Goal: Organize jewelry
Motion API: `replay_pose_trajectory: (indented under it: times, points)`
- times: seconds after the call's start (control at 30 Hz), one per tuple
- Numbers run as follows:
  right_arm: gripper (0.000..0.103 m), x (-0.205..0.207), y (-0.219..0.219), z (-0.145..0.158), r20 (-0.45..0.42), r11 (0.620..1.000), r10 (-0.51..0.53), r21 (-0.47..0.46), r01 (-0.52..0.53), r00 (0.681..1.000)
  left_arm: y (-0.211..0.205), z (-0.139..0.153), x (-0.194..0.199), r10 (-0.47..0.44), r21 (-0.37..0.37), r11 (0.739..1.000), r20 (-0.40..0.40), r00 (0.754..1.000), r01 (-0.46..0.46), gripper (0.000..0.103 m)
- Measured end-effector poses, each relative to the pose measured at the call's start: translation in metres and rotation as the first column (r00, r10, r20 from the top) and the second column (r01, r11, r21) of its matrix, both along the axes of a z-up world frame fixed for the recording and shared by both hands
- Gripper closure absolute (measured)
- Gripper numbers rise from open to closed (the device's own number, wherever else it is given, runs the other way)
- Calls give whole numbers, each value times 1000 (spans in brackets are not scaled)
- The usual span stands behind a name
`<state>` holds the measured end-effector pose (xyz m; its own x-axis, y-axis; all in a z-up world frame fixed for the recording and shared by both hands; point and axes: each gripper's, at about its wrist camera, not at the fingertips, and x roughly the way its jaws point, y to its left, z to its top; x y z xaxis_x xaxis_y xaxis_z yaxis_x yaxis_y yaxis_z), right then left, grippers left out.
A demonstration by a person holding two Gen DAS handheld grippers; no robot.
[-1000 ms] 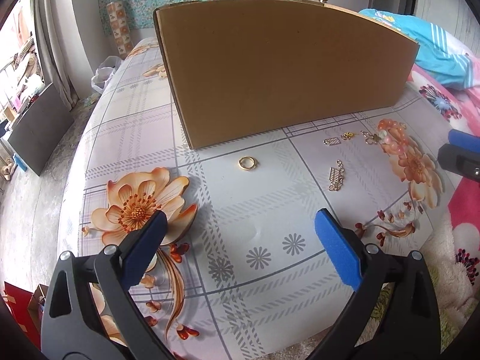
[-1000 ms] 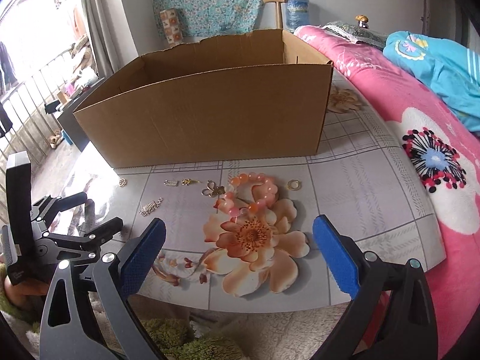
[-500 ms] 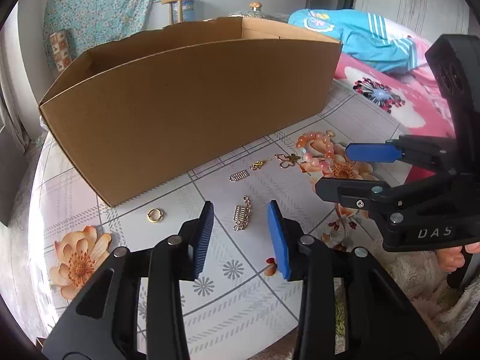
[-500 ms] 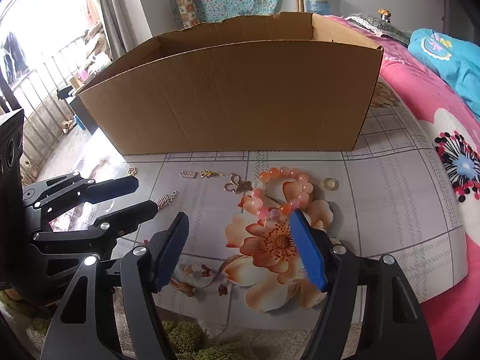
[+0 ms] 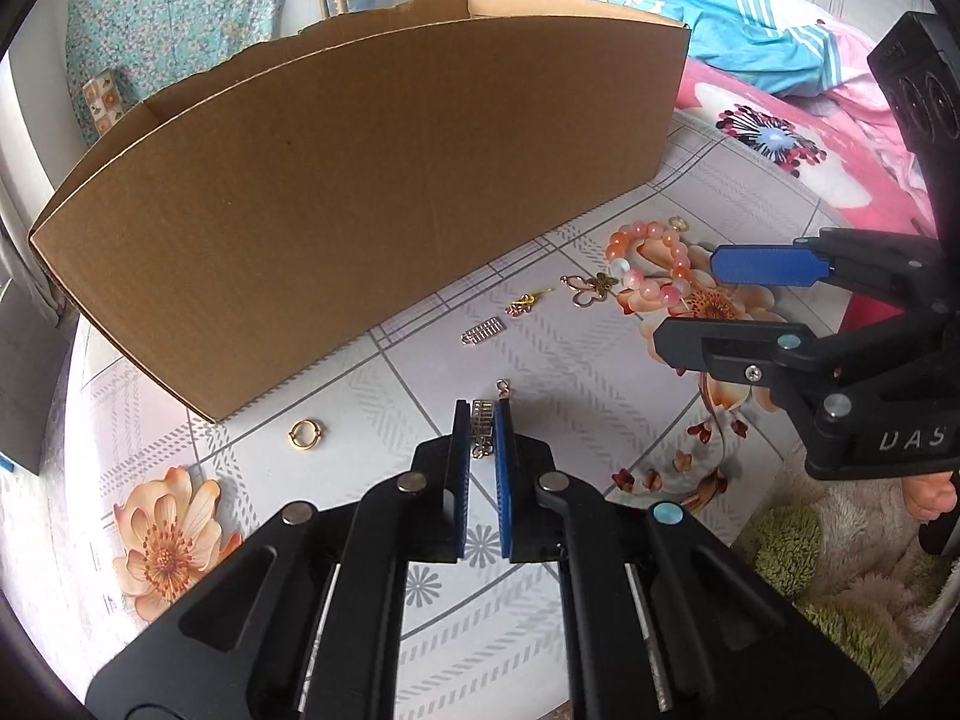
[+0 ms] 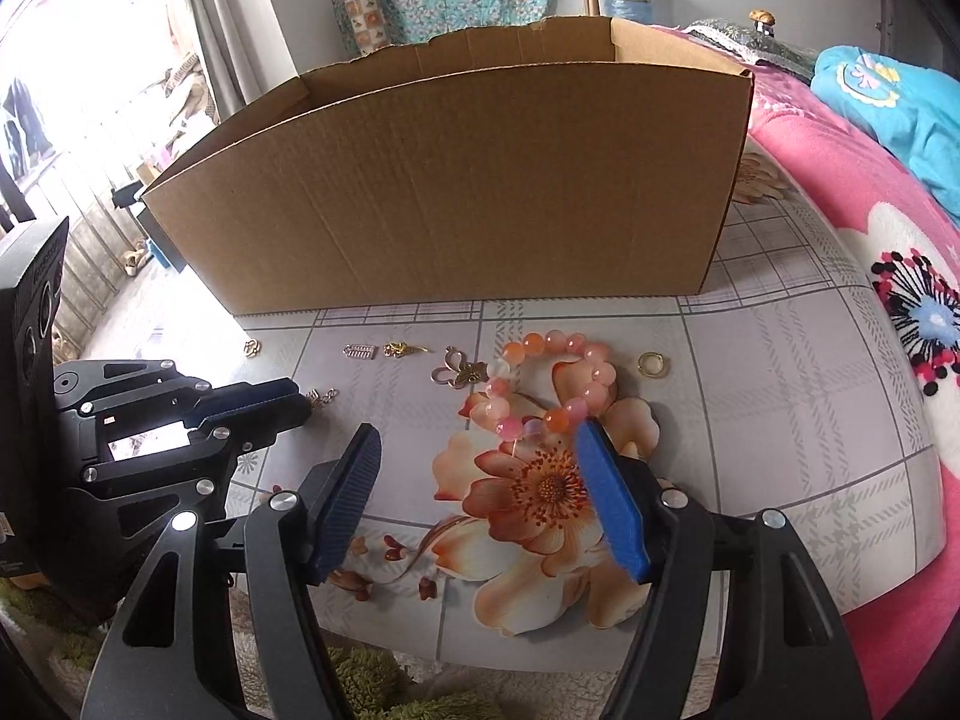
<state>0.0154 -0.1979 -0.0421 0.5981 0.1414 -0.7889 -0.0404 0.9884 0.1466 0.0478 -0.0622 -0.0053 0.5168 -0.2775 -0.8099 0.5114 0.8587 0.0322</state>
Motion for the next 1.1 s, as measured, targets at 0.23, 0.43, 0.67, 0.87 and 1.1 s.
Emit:
replay_pose_trajectory:
  times: [0.23, 0.43, 0.67, 0.87, 1.1]
  points:
    - [38, -6, 0, 7, 23, 1000, -6, -8, 6, 1000, 10, 4, -5, 33, -25, 999, 9, 999, -33, 102]
    - [41, -1, 13, 18, 55, 999, 43, -18, -42, 998, 34, 8, -12, 88, -57, 995, 8, 996, -87, 102]
    - [52, 22, 42, 19, 39, 988, 157, -2, -157, 987, 54, 5, -20, 137, -100, 986, 17, 990, -135, 102]
    - [64, 44, 60, 7, -26, 979, 201, 19, -201, 979, 65, -1, -18, 155, -133, 979, -3, 988, -154, 102]
    - [73, 58, 65, -7, -76, 983, 183, -6, -184, 980, 70, -5, -17, 158, -164, 974, -14, 987, -158, 102]
